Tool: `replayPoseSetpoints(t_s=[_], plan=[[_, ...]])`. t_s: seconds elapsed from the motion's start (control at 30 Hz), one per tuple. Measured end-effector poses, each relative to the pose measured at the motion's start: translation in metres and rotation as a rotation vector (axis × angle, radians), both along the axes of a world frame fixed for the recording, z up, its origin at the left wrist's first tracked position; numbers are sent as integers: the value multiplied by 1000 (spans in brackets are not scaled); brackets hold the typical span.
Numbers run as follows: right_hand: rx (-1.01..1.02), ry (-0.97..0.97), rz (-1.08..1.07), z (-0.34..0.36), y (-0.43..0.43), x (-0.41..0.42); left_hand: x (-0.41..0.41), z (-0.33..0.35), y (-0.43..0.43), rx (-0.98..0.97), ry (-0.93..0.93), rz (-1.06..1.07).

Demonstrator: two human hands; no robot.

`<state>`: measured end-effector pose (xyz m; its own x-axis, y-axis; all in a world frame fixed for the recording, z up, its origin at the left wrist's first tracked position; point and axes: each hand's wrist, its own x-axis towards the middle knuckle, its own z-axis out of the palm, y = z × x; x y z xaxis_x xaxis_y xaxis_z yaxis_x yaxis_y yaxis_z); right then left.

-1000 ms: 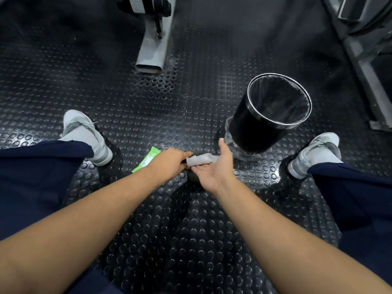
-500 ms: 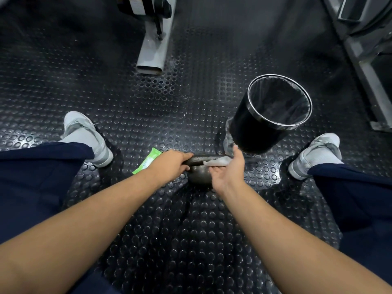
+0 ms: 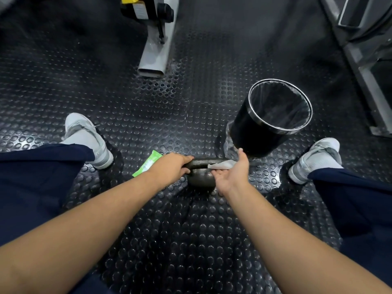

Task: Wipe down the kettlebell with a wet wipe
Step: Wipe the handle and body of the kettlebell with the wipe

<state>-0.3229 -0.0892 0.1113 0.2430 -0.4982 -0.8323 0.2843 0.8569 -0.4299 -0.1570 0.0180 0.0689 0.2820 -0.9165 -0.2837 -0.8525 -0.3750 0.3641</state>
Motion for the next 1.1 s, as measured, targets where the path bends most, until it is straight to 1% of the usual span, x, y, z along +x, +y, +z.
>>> replayPoseSetpoints(t_s=[0.07,0.13,0.2,0.23,0.33,0.43,0.53,0.6,0.7,0.77,0.87,0.93,1.03,1.1], plan=[[0,-5,46,1,9,13,-1,2,-1,2,-11,-6],[44,-108,146,0,21,20,-2,2,-1,-2,-16,-13],[65,-184,176,-5,26,17,-2,3,-1,-4,-22,-22],[63,-178,161,-7,23,12,-2,3,-2,-3,-24,-26],[66,-163,-8,-20,9,0,-1,1,0,6,-19,-13],[56,-189,-108,-13,7,1,-1,-3,0,-1,-10,-9],[47,-185,-71,-1,24,20,-2,-5,-2,-21,-27,-10],[21,-193,-28,-6,39,30,-2,-5,-1,-35,-34,-9],[44,-211,-32,-11,37,30,-3,-4,-2,-43,-27,-12],[50,-243,-76,-3,26,22,-2,-6,-2,-33,-21,-15],[56,-207,-164,-1,14,15,-1,-8,-1,-21,-12,-3],[16,-185,-101,-6,22,20,-2,-9,-1,-21,-16,5],[-28,-212,87,-14,43,30,-3,-8,-1,-20,-30,18],[-26,-218,110,-14,42,28,-4,-7,-2,-21,-26,22]])
